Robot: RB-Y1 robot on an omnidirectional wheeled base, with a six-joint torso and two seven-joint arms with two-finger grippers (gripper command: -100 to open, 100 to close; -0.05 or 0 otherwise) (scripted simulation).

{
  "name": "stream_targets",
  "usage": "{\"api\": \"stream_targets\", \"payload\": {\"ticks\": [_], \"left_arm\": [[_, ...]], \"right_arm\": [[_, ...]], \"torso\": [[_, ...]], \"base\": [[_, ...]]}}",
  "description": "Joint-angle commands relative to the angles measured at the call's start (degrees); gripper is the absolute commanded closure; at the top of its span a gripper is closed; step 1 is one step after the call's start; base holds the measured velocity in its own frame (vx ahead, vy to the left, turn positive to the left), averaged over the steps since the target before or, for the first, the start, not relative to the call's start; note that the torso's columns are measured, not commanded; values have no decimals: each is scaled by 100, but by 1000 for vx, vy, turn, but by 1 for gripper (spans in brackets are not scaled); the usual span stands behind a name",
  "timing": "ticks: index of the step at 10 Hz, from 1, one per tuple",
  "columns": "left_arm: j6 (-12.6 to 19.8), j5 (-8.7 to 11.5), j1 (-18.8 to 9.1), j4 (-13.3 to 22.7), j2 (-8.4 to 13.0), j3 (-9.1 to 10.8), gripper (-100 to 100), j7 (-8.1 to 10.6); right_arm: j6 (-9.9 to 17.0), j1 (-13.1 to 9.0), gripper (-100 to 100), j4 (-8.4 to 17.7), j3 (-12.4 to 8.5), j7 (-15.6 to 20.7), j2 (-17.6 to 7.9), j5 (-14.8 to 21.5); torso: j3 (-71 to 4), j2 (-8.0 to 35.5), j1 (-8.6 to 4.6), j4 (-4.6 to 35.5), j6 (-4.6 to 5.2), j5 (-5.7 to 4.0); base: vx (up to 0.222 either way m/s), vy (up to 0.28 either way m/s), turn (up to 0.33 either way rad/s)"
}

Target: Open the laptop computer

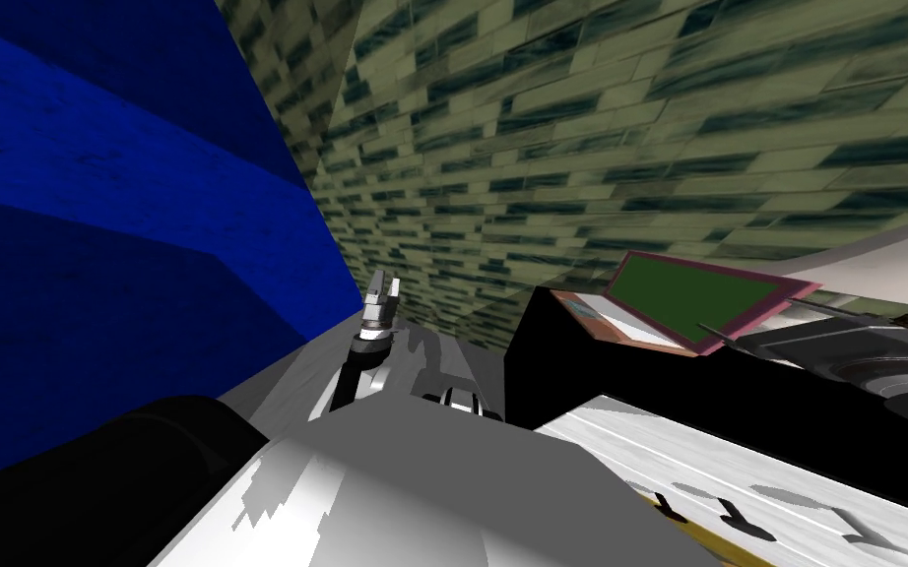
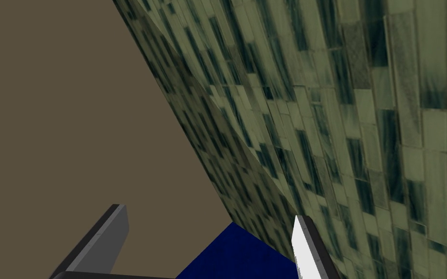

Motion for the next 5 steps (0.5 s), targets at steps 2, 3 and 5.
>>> {"api": "stream_targets", "payload": {"ticks": [2, 3, 5], "left_arm": [[0, 0, 0, 0, 0, 0, 0, 0], [0, 0, 0, 0, 0, 0, 0, 0], [0, 0, 0, 0, 0, 0, 0, 0]], "right_arm": [[-317, 188, -100, 269, -376, -226, -392, -67], [-404, 234, -100, 350, -474, -284, -498, -87], [-530, 302, -100, 462, -620, -367, -656, -112]], "torso": [[4, 6, 6, 2, 3, 2], [2, 3, 10, 1, 1, 4], [0, 1, 15, 0, 1, 6]], "base": [[-24, -55, 80], [-18, -50, 110], [-22, -41, 68]]}}
